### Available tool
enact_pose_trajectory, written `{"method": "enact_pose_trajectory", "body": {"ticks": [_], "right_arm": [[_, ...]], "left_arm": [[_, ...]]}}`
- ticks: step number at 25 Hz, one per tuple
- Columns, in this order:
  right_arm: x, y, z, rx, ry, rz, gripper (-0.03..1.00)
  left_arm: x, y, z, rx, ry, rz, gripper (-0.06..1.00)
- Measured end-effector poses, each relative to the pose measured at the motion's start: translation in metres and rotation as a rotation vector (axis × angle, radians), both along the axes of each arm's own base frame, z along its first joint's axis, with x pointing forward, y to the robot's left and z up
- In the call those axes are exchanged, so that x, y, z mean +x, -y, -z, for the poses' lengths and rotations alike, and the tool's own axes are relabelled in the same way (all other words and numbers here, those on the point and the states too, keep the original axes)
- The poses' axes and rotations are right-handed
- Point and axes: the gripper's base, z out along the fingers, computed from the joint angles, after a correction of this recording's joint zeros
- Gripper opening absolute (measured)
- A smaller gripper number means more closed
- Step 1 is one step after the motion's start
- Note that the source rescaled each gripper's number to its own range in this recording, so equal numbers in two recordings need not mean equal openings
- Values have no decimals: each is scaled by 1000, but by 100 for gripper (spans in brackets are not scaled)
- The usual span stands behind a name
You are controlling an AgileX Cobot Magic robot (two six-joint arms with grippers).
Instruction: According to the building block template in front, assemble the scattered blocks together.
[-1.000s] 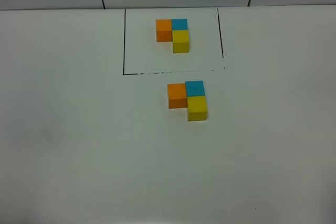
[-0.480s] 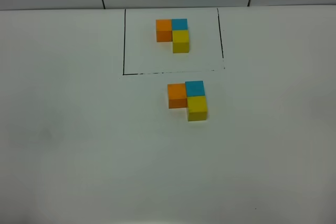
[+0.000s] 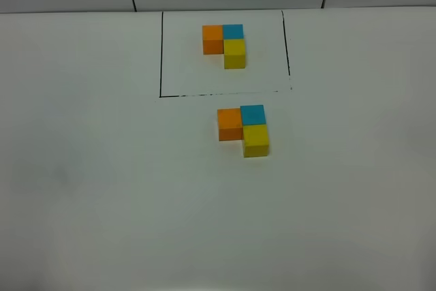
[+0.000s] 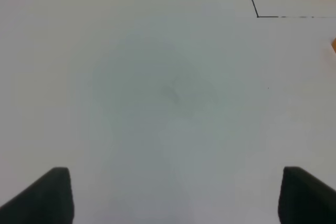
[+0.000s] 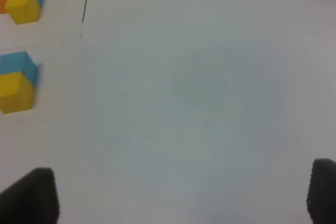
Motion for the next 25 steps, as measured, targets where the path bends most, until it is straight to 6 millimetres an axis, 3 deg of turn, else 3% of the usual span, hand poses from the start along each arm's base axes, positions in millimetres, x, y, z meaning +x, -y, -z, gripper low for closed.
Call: {"method": "enact_pose_trajectory", "body": {"ticks": [10, 25], "right_arm": [[0, 0, 0, 5, 0, 3, 82], [0, 0, 0, 5, 2, -36, 78]], "left_arm": [[0, 0, 0, -2, 0, -1, 80], [0, 0, 0, -1, 0, -1, 80]]}}
